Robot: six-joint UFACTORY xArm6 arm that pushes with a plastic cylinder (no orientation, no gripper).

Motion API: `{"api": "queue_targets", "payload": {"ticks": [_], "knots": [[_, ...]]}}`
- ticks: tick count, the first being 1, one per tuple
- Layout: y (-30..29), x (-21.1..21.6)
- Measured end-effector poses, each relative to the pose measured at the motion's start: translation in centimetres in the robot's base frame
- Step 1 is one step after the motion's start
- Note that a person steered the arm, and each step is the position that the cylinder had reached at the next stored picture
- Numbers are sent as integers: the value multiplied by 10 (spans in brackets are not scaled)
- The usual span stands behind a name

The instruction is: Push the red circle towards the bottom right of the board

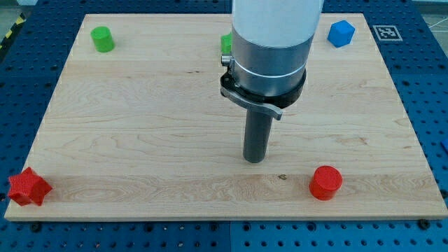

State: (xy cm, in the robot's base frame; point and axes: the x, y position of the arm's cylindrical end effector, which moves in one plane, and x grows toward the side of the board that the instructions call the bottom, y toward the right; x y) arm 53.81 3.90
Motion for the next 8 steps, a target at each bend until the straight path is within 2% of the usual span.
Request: {"api": "queue_targets", "payload": {"ticks": [1,2,3,4,6,7,8], "knots": [[6,73],[6,80],[6,76],[70,69],[72,65],[68,16],[68,16]]}}
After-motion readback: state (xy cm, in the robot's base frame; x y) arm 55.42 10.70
